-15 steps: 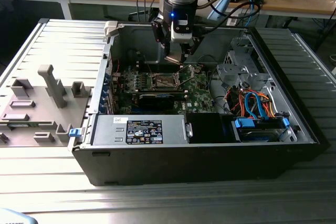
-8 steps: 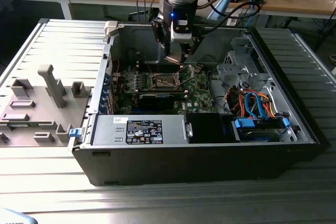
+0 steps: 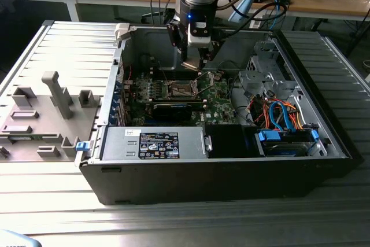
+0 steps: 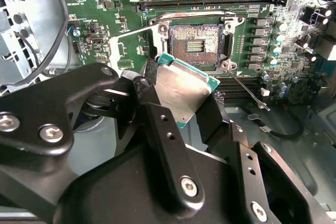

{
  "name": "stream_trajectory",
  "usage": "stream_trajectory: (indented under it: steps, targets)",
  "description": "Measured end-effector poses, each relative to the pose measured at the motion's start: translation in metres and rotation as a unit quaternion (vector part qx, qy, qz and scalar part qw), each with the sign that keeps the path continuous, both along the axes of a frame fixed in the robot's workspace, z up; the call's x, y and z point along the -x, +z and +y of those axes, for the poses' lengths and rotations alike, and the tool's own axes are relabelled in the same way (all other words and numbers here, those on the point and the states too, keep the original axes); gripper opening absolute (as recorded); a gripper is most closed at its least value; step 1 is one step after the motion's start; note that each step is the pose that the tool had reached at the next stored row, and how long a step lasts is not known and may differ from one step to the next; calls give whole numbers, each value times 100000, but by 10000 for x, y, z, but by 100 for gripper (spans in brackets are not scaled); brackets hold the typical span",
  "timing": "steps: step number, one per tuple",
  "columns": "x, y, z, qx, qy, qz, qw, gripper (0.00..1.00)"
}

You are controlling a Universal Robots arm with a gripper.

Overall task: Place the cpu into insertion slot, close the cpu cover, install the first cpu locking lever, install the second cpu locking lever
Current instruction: 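Place the cpu into insertion slot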

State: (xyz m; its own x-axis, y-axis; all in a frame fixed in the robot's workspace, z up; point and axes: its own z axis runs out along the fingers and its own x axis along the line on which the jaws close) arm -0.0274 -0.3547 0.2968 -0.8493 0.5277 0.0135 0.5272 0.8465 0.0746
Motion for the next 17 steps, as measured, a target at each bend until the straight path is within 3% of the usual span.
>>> stream_trajectory:
  steps: [17]
  targets:
    - [0, -5, 0, 2, -1126, 0, 99994, 55]
